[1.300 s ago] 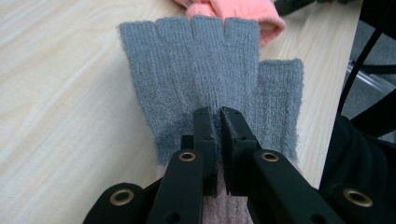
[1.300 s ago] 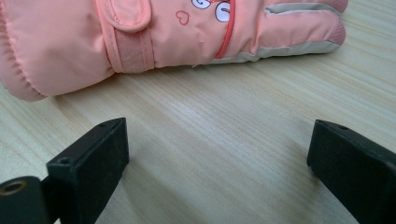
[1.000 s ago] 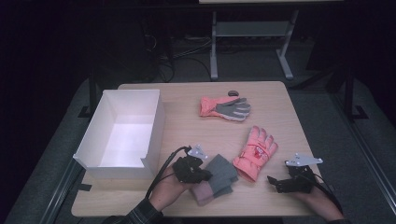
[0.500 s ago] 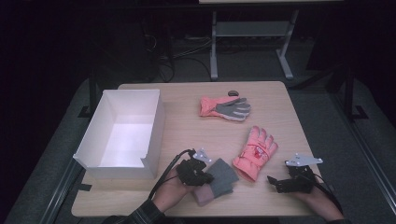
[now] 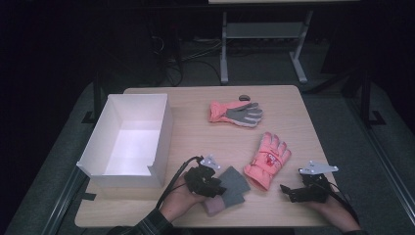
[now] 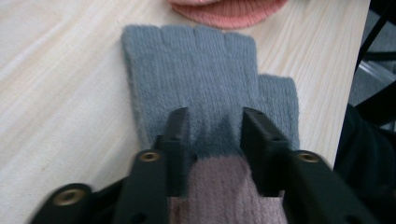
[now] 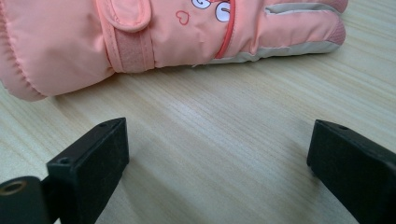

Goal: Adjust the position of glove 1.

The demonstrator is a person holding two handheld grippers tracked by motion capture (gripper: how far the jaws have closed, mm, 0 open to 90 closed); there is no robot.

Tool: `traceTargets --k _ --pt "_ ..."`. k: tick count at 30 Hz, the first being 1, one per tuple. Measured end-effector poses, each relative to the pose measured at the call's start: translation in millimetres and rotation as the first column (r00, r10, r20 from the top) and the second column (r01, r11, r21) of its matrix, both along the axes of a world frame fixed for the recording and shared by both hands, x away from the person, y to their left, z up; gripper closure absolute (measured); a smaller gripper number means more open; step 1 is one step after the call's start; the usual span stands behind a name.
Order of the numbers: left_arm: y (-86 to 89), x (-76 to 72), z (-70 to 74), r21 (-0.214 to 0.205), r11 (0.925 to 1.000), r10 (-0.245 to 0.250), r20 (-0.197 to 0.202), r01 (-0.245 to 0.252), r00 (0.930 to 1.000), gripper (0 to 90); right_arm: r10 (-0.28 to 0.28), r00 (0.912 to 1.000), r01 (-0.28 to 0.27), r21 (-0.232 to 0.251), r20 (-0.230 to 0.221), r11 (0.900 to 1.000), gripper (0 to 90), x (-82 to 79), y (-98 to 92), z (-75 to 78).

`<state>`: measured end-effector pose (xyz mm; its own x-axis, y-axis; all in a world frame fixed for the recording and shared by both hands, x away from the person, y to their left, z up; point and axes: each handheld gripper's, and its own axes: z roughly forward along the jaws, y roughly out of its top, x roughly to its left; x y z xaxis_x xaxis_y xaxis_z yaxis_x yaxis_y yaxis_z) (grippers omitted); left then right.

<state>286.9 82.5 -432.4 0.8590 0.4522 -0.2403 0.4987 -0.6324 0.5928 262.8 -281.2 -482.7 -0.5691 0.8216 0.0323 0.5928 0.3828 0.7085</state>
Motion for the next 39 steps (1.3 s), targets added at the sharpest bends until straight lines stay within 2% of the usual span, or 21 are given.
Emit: traceTargets --k 5,8,10,15,17,22,27,37,39 --pt "2.4 2.8 -1.1 -0.003 1.0000 -0.002 0.000 0.002 1.0000 37.2 0.000 1.0000 0.000 0.000 0.000 1.0000 5.0 0.0 0.0 0.0" --pt "1.7 2.9 -2.8 -0.008 1.0000 -0.002 0.002 0.002 1.0000 31.3 0.000 1.0000 0.000 0.000 0.000 1.0000 5.0 0.0 0.0 0.0" --pt "-0.4 2.6 -6.3 0.016 0.9999 -0.006 0.001 0.006 1.0000 29.3 0.000 1.0000 0.000 0.000 0.000 1.0000 5.0 0.0 0.0 0.0" --pt "-3.9 1.8 -14.7 0.040 0.9992 0.005 0.008 -0.005 1.0000 22.8 0.000 1.0000 0.000 0.000 0.000 1.0000 4.9 0.0 0.0 0.0" --pt "-4.1 2.5 -16.9 0.052 0.9986 -0.008 0.009 0.007 0.9999 21.8 0.000 1.0000 0.000 0.000 0.000 1.0000 5.0 0.0 0.0 0.0" --pt "-5.0 4.0 -21.9 0.049 0.9988 0.002 -0.017 -0.001 0.9998 21.7 0.000 1.0000 0.000 0.000 0.000 1.0000 4.9 0.0 0.0 0.0" --pt "-3.8 4.9 -22.5 0.049 0.9987 -0.010 -0.016 0.011 0.9998 23.2 0.000 1.0000 0.000 0.000 0.000 1.0000 4.9 0.0 0.0 0.0" --pt "-3.3 5.3 -19.6 0.058 0.9979 -0.025 -0.051 0.028 0.9984 46.1 0.000 1.0000 0.000 0.000 0.000 1.0000 4.9 -0.1 0.0 -0.1" --pt "-3.3 6.2 -19.4 0.054 0.9978 -0.035 -0.073 0.039 0.9967 53.0 0.000 1.0000 0.000 0.000 0.000 1.0000 4.9 -0.1 0.0 -0.1"
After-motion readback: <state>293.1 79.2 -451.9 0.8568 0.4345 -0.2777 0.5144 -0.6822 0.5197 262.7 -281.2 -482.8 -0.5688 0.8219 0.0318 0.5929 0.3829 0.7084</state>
